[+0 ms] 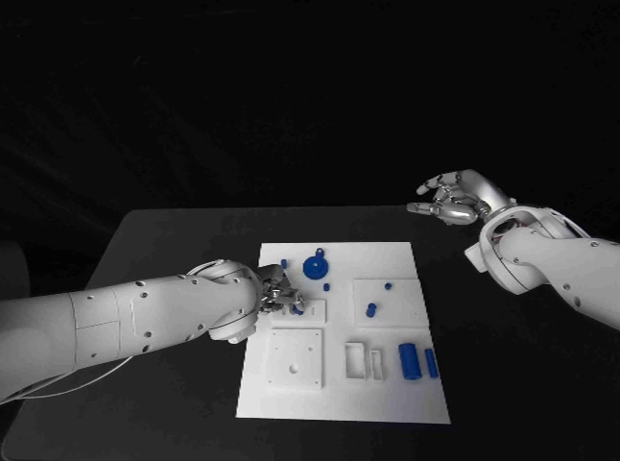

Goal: Assemble the parts on the task board

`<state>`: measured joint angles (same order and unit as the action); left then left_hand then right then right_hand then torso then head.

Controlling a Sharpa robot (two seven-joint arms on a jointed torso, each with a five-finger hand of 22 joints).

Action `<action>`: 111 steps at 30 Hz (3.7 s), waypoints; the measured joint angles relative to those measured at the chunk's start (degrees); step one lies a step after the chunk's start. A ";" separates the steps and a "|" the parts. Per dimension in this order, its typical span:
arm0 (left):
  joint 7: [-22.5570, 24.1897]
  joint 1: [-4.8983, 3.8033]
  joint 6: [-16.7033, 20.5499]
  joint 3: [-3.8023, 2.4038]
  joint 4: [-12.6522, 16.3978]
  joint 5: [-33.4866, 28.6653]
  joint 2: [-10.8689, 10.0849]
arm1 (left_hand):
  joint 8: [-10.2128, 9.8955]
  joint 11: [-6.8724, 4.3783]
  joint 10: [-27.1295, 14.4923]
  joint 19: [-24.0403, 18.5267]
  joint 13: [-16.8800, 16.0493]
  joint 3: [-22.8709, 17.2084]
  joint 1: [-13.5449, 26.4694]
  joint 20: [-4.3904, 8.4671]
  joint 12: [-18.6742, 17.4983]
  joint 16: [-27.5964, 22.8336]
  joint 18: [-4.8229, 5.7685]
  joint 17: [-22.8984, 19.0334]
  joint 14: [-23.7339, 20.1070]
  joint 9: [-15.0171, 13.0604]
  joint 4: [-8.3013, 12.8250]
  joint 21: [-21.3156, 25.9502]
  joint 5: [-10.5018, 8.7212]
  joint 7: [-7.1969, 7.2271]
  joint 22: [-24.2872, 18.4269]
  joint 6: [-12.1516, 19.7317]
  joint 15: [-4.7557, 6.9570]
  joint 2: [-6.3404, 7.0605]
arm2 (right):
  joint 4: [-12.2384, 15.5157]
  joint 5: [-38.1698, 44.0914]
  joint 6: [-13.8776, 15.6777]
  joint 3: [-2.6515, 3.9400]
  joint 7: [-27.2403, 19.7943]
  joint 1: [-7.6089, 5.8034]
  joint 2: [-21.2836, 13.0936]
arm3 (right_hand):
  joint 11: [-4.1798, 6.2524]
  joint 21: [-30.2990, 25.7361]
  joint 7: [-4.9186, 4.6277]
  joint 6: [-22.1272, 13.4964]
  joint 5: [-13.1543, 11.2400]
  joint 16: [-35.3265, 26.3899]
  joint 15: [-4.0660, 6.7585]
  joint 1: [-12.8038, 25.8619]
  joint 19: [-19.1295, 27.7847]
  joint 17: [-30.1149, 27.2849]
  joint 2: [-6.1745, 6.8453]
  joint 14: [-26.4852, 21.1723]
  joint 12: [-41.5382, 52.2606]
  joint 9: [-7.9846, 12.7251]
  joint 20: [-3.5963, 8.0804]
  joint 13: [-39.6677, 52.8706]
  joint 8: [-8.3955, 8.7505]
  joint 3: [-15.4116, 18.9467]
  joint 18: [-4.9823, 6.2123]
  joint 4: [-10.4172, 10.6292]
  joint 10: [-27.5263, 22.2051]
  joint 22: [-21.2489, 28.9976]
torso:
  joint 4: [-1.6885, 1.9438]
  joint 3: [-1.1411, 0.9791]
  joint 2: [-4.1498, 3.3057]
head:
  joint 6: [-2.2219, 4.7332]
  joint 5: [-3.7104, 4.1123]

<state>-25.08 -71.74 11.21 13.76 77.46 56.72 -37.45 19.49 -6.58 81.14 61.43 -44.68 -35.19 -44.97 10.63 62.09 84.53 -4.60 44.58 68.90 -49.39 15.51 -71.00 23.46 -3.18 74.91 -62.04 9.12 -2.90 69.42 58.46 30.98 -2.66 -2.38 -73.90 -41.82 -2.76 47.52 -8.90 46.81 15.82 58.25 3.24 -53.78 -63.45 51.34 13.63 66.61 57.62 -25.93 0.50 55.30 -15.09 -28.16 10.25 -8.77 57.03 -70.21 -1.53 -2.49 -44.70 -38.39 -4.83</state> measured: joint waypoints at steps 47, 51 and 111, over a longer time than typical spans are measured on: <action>2.89 1.70 13.66 0.05 4.48 2.14 -2.66 | 1.09 0.00 0.00 0.02 0.12 -0.86 0.11 -0.03 0.00 0.00 -0.25 -0.20 0.00 -1.16 -0.22 -0.21 -1.78 0.00 0.02 0.00 0.00 1.02 | -0.11 -0.07 -0.08 -0.01 -0.04 0.01 -0.40 | -0.21 -0.27 0.10 0.09 0.21 -0.23 -0.01 0.00 -0.21 0.09 0.00 0.00 0.22 0.00 -0.21 -0.39 0.00 0.16 0.46 0.16 -0.21 -0.09 | 0.13 -0.04 0.05 | -0.21 0.15; 2.81 2.16 14.12 0.03 4.09 2.14 -2.35 | 1.09 0.00 0.00 0.02 0.12 -0.86 0.10 -0.03 0.00 0.00 -0.25 -0.20 0.00 -1.17 -0.23 -0.21 -1.79 0.00 0.02 0.00 0.00 1.02 | -0.10 -0.08 -0.09 -0.01 -0.04 0.01 -0.34 | -0.21 -0.27 0.11 0.09 0.21 -0.23 -0.01 0.00 -0.21 0.08 0.00 0.00 0.22 0.00 -0.21 -0.39 0.00 0.16 0.47 0.16 -0.21 -0.09 | 0.14 -0.04 0.08 | -0.24 0.03; 2.26 3.79 11.85 -0.09 2.89 4.23 -1.85 | 1.65 0.00 0.00 -0.20 0.16 -1.10 -1.17 -0.01 -0.01 0.00 -0.27 -0.36 0.00 -2.63 -0.12 -0.21 -2.24 0.00 0.03 0.00 0.00 2.30 | -0.30 -0.15 -0.24 -0.02 -0.04 0.03 -0.41 | 0.00 -0.27 -0.08 0.12 0.38 -0.23 -0.01 0.00 -0.21 0.22 0.00 0.00 0.44 0.01 -0.22 -0.74 0.00 0.32 0.53 0.32 -0.41 -0.16 | 0.01 -0.02 0.01 | -1.06 0.27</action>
<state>-22.82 -67.95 23.06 13.67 80.35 60.95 -39.31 21.13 -6.58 81.14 61.22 -44.52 -36.29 -46.14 10.62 62.08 84.53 -4.87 44.22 68.90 -52.02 15.39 -71.21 21.22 -3.18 74.94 -62.04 9.12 -0.60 69.13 58.31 30.74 -2.68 -2.42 -73.87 -42.23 -2.76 47.26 -8.99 46.93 16.20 58.02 3.23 -53.78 -63.66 51.56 13.64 66.61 58.07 -25.92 0.28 54.56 -15.09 -27.84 10.78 -8.45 56.62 -70.37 -1.52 -2.50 -44.69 -39.45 -4.56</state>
